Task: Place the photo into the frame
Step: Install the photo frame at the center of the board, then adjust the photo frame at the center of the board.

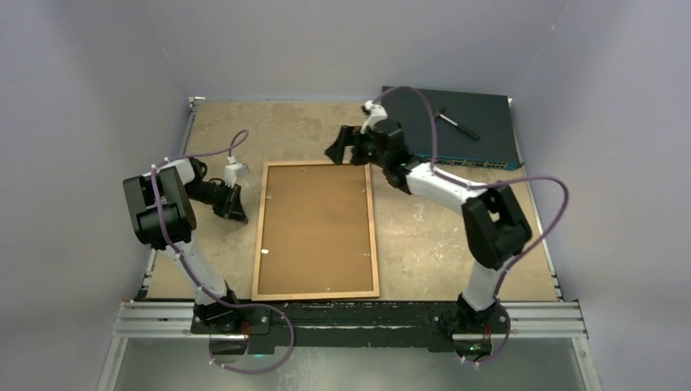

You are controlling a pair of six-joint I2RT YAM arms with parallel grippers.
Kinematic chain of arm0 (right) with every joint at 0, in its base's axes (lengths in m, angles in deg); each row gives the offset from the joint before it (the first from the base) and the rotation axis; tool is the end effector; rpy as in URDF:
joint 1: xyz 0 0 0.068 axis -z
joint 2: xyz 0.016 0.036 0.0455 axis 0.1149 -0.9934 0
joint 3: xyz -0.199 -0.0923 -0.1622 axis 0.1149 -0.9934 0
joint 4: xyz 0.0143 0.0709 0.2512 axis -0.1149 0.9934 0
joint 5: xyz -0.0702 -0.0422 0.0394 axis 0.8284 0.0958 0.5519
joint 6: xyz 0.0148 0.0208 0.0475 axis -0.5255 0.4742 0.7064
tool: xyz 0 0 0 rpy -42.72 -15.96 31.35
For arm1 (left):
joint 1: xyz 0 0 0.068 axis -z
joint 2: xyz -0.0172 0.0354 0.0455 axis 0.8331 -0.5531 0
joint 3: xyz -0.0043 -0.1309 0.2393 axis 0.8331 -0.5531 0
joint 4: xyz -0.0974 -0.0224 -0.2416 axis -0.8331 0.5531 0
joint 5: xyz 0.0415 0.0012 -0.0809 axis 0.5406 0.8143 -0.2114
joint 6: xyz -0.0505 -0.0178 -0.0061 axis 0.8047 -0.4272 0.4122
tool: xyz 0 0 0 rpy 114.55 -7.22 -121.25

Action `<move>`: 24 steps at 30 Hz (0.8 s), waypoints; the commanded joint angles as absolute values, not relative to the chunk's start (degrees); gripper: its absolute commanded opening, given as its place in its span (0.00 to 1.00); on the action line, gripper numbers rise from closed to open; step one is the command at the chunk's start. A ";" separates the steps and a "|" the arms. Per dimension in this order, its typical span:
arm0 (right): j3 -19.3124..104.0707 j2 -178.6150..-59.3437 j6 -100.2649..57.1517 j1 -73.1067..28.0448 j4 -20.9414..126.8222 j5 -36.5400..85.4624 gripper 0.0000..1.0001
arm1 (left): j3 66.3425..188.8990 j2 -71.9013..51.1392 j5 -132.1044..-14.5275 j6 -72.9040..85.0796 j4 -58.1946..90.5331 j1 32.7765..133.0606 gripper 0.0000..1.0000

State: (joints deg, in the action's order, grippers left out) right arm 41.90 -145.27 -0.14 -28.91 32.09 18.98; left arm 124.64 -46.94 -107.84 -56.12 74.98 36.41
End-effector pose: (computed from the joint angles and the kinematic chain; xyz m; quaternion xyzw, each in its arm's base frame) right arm 0.3570 0.2647 0.2631 -0.1208 0.7657 0.4057 0.4843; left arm 0.3117 0.0877 0.1372 0.2159 0.9029 -0.3411 0.1474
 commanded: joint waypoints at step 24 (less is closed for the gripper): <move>46.16 -155.32 1.07 -28.91 36.18 22.48 0.99 | 112.49 -37.31 -95.59 -69.53 72.86 44.51 0.03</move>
